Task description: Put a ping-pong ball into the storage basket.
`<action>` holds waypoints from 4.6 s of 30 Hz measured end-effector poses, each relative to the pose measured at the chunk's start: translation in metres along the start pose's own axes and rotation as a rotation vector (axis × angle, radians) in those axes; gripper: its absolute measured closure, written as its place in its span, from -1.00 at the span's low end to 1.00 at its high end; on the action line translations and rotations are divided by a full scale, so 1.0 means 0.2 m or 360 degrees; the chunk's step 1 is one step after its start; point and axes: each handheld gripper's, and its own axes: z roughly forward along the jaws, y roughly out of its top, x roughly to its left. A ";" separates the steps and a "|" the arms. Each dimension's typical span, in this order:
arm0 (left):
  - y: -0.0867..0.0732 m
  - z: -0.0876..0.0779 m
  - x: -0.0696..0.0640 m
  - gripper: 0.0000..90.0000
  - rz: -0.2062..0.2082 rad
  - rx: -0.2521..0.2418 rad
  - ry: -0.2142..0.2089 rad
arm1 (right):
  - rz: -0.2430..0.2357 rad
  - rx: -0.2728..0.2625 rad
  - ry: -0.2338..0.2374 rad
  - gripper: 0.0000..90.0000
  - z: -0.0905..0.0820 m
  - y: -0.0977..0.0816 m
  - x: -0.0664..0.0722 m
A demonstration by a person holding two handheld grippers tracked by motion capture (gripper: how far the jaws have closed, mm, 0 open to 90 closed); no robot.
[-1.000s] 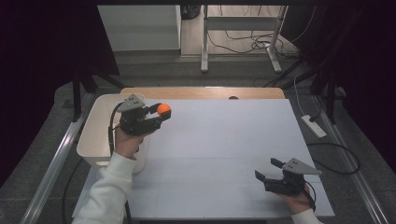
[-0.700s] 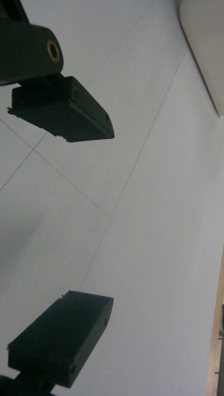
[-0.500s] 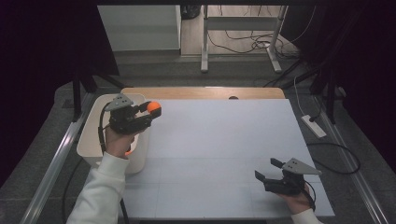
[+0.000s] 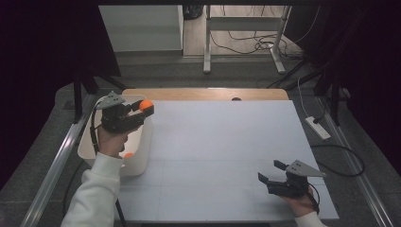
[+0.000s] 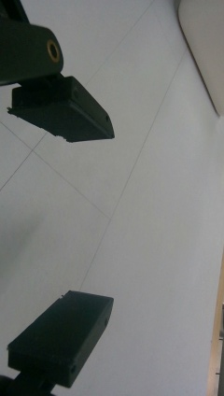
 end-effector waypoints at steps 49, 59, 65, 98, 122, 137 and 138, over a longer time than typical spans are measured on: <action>-0.04 0.06 0.28 0.12 -0.0091 0.0258 0.0335 | -0.0008 0.0013 -0.0002 -0.64 0.01 0.00 0.00; -0.04 0.07 0.27 0.12 -0.0080 0.0301 0.0335 | -0.0010 0.0016 -0.0001 -0.64 0.01 0.00 0.00; -0.04 0.06 0.27 0.11 -0.0091 0.0289 0.0323 | -0.0008 0.0015 -0.0002 -0.64 0.01 0.00 0.00; -0.05 -0.08 0.00 -0.46 -0.0070 -0.0026 -0.0098 | -0.0008 0.0016 -0.0010 -0.64 0.01 0.00 0.00; -0.16 -0.06 -0.27 -0.46 0.0078 0.0012 -0.0410 | -0.0017 0.0017 -0.0007 -0.64 0.01 0.00 0.00; -0.35 -0.03 -0.44 -0.45 0.0126 0.0028 -0.0516 | -0.0017 0.0016 -0.0009 -0.64 0.01 0.00 0.00; -0.35 -0.03 -0.44 -0.45 0.0126 0.0028 -0.0516 | -0.0017 0.0016 -0.0009 -0.64 0.01 0.00 0.00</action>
